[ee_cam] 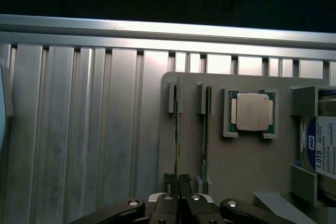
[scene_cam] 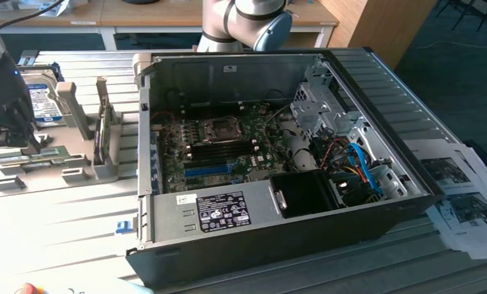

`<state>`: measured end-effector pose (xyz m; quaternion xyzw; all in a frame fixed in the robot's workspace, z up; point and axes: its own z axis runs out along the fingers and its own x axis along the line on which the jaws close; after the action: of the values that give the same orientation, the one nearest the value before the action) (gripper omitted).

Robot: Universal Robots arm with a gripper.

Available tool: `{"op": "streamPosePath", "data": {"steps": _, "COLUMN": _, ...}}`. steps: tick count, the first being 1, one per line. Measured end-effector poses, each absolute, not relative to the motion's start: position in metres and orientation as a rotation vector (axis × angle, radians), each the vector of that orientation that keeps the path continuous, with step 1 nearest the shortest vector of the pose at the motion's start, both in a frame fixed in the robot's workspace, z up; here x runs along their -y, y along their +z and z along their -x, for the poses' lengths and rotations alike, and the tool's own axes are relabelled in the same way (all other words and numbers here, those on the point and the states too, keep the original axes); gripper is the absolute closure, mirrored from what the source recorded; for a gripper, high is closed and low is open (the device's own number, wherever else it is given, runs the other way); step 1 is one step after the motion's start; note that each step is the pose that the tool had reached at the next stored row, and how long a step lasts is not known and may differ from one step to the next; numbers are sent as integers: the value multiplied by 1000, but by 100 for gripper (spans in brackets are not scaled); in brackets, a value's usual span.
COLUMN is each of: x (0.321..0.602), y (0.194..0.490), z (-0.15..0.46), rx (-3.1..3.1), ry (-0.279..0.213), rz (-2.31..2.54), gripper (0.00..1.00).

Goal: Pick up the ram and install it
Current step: 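Pick up the ram and move it above insertion slot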

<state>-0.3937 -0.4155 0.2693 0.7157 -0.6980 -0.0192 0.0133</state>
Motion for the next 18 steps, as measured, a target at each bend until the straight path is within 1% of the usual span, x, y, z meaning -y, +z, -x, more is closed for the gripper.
{"op": "streamPosePath", "data": {"steps": 18, "x": 416, "y": 289, "z": 394, "rx": 2174, "ry": -60, "rz": -2230, "gripper": 88}}
